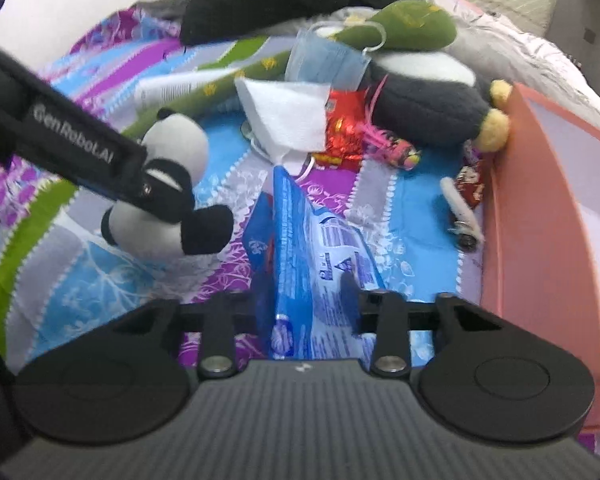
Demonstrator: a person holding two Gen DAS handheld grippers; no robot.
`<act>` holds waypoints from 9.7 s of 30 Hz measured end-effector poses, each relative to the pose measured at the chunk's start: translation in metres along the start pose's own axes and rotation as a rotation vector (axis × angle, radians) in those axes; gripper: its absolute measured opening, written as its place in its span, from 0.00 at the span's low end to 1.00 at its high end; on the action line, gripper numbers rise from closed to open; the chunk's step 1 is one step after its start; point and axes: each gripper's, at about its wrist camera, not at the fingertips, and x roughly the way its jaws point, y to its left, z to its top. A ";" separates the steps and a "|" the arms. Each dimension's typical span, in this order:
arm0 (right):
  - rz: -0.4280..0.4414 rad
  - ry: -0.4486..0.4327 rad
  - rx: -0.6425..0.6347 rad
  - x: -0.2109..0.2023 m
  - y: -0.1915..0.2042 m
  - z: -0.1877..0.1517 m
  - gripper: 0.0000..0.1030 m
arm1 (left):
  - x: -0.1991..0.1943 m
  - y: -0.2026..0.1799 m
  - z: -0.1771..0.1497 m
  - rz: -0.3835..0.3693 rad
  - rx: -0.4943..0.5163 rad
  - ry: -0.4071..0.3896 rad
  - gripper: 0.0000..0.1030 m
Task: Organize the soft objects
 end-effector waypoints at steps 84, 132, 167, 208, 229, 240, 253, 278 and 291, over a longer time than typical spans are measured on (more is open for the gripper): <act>-0.199 -0.365 0.488 -0.207 -0.216 0.030 0.09 | -0.072 -0.257 0.085 -0.308 0.309 -0.158 0.48; -0.223 -0.333 0.518 -0.193 -0.234 -0.028 0.40 | -0.049 -0.281 0.042 -0.200 0.403 -0.192 0.50; -0.189 -0.316 0.452 -0.170 -0.060 -0.035 0.40 | -0.112 -0.093 -0.020 -0.084 0.251 -0.309 0.63; -0.265 -0.153 0.258 0.025 -0.052 0.027 0.37 | 0.056 0.011 0.048 0.010 -0.037 -0.220 0.66; -0.386 -0.114 0.176 0.066 -0.066 0.027 0.03 | 0.088 0.015 0.074 -0.059 -0.042 -0.222 0.05; -0.362 -0.186 0.226 0.037 -0.066 0.037 0.04 | 0.053 0.005 0.064 -0.095 -0.027 -0.270 0.03; -0.363 -0.109 0.259 0.084 -0.082 0.053 0.40 | 0.049 0.008 0.056 -0.100 -0.049 -0.262 0.03; -0.331 -0.239 0.229 0.000 -0.061 0.055 0.34 | -0.018 -0.022 0.035 -0.163 0.005 -0.323 0.03; -0.281 -0.172 0.111 -0.049 -0.022 -0.017 0.34 | -0.065 -0.033 -0.044 -0.197 0.014 -0.221 0.03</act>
